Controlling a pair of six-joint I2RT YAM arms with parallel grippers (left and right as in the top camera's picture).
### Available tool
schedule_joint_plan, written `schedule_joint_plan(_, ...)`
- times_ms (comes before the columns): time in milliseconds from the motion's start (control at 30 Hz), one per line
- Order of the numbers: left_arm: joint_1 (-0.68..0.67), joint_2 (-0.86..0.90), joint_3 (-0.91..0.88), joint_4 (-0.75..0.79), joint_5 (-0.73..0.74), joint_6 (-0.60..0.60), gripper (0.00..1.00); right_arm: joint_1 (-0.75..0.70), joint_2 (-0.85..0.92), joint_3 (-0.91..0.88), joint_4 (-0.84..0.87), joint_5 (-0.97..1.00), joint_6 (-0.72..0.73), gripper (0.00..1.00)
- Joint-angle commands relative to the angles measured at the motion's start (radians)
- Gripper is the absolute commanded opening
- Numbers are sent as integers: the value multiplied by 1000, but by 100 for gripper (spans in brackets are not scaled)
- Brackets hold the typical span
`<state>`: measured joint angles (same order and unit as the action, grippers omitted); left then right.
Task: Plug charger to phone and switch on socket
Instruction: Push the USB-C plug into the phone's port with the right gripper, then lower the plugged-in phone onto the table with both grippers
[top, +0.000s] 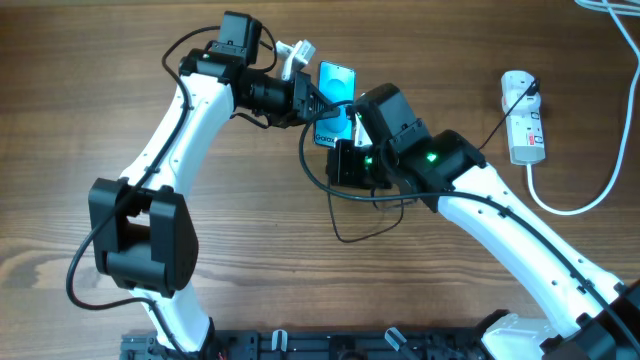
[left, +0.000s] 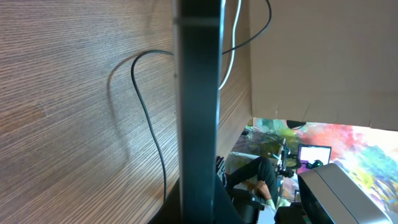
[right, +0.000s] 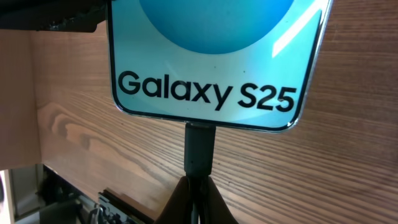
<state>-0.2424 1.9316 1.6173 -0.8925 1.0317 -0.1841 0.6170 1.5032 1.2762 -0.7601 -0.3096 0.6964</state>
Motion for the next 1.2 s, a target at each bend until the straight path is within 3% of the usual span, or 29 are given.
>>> schedule_joint_plan(0, -8, -32, 15, -36, 98, 20, 4, -22, -24, 16, 55, 143, -20, 4)
schedule_joint_plan(167, -8, -32, 15, -48, 98, 20, 4, -22, -24, 16, 71, 178, -43, 6)
schedule_joint_plan(267, -8, -32, 15, -54, 98, 20, 4, -22, -24, 16, 69, 185, -58, 16)
schedule_joint_plan(367, -8, -32, 15, -54, 97, 20, 4, -22, -24, 16, 61, 183, -66, 41)
schedule_joint_plan(533, -8, -32, 15, -50, 63, 19, 4, -22, -24, 16, 43, 133, -68, 46)
schedule_joint_plan(567, -7, -32, 15, -50, 52, 19, 4, -22, -24, 16, 36, 113, -68, 51)
schedule_joint_plan(667, 0, -32, 15, -50, -28, -13, 4, -22, -24, 16, -1, 63, -68, 78)
schedule_joint_plan(800, 13, -31, 15, -56, -190, -63, 4, -22, -24, 16, -77, 53, -68, 99)
schedule_joint_plan(967, 8, -31, 3, -108, -327, -63, 4, -22, -24, 16, -167, 54, -70, 100)
schedule_joint_plan(1167, -15, -22, -101, -62, -327, -63, 4, -22, -24, 16, -178, 52, -69, 100)
